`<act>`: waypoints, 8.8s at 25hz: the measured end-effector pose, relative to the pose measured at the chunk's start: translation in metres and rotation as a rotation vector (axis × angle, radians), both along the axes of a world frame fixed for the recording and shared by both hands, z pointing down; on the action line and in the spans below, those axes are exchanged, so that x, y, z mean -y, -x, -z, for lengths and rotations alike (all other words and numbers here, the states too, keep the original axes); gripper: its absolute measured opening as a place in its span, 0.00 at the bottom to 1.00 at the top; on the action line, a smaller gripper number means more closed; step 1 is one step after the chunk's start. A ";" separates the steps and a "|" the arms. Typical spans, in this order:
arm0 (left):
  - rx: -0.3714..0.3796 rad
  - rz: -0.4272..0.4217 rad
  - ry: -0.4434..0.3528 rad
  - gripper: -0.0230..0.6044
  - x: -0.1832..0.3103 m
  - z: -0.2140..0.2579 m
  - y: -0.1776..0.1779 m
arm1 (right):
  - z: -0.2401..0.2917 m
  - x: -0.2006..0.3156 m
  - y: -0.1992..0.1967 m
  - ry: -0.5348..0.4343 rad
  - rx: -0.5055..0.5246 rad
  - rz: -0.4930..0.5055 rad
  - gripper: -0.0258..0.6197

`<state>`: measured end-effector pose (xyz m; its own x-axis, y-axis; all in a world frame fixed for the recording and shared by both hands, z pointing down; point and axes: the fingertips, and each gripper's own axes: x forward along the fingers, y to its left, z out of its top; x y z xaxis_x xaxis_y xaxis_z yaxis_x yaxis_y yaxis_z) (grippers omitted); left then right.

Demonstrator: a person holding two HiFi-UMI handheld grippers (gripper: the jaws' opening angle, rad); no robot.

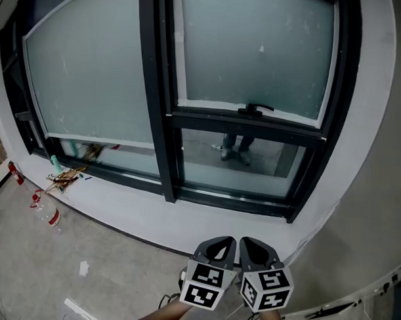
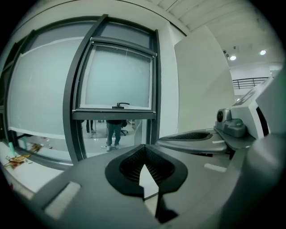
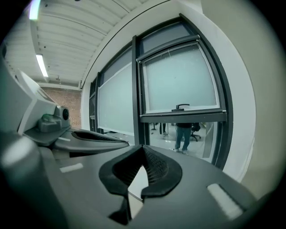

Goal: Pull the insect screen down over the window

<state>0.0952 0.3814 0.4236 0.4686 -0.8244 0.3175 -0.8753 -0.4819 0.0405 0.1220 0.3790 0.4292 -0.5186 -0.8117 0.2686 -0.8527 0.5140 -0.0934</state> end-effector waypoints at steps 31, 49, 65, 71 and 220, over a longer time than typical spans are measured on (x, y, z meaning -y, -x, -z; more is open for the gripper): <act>-0.028 -0.130 -0.136 0.06 0.421 0.011 0.149 | 0.012 0.418 0.143 -0.136 -0.019 -0.110 0.05; -0.046 -0.281 -0.356 0.06 0.565 0.194 0.197 | 0.210 0.566 0.166 -0.391 -0.025 -0.207 0.07; 0.012 -0.248 -0.532 0.06 0.679 0.304 0.135 | 0.383 0.681 0.050 -0.652 -0.065 -0.250 0.19; 0.039 -0.195 -0.608 0.06 0.709 0.341 0.101 | 0.411 0.723 0.026 -0.657 -0.103 -0.140 0.30; 1.406 -0.121 -0.736 0.13 0.782 0.237 0.136 | 0.247 0.746 -0.122 -0.554 -1.393 -0.397 0.16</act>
<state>-0.0404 -0.4008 0.1868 0.2302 -0.9679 0.1011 0.0304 -0.0966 -0.9949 0.2439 -0.3670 0.1826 0.1425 -0.9893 -0.0305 -0.1859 -0.0570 0.9809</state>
